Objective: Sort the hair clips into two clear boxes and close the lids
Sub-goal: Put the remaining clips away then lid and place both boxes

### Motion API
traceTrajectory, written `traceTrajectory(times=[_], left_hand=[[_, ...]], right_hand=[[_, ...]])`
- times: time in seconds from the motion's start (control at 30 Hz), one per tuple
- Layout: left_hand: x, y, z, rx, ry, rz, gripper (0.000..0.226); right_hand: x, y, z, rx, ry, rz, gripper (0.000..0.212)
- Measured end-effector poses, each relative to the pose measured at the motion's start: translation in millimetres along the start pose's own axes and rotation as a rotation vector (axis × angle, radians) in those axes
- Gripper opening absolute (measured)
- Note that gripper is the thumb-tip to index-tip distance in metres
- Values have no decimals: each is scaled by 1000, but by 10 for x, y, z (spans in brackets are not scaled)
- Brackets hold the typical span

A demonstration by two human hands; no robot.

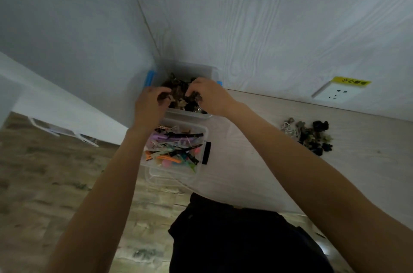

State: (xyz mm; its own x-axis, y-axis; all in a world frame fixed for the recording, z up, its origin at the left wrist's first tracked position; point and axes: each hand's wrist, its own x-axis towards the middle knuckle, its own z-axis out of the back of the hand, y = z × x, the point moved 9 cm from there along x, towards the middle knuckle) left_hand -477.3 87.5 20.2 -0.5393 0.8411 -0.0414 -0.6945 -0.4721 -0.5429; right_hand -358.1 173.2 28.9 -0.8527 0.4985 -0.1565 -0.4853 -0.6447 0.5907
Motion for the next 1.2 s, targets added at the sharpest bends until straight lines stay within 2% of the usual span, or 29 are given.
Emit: traceTrajectory(times=[0.1, 0.17, 0.27, 0.33, 0.47, 0.53, 0.6, 0.7, 0.77, 0.87, 0.97, 1.07, 1.2], left_hand=[[-5, -105, -9, 126, 60, -120, 30], [-22, -176, 39, 177, 49, -163, 33], [-55, -241, 175, 265, -49, -144, 33], [-136, -401, 248, 219, -151, -179, 30], [-468, -1156, 43, 2, -267, -431, 24], [-642, -1543, -301, -116, -186, -532, 23], [-763, -1845, -810, -159, 18, -579, 30], [-881, -1960, -1735, -67, 426, -456, 63], [-943, -1960, -2146, -13, 574, -358, 79], [-904, -2047, -2420, -17, 590, -265, 86], [-822, -2195, -2558, 12, 589, -265, 83], [-820, -2288, -2618, 59, 604, -297, 75], [-836, -2197, -2516, 28, 604, -246, 73]], right_hand=[[-45, 69, -43, -102, 83, 77, 44], [-98, 109, 19, -118, 66, 85, 43], [-265, 88, 276, -85, -110, 71, 36], [-519, -30, 433, -3, -243, 70, 29], [-1383, -635, 576, 98, -513, -103, 24], [-1828, -1132, 518, 97, -556, -322, 25], [-2231, -1711, 399, 44, -502, -571, 32], [-2742, -2364, 248, -29, -344, -863, 75], [-2960, -2570, 143, 78, -310, -970, 96], [-2999, -2610, 34, 103, -269, -980, 108], [-2857, -2540, 1, 103, -286, -920, 106], [-2669, -2437, 4, 67, -300, -866, 91], [-2591, -2411, -2, 20, -280, -822, 61]])
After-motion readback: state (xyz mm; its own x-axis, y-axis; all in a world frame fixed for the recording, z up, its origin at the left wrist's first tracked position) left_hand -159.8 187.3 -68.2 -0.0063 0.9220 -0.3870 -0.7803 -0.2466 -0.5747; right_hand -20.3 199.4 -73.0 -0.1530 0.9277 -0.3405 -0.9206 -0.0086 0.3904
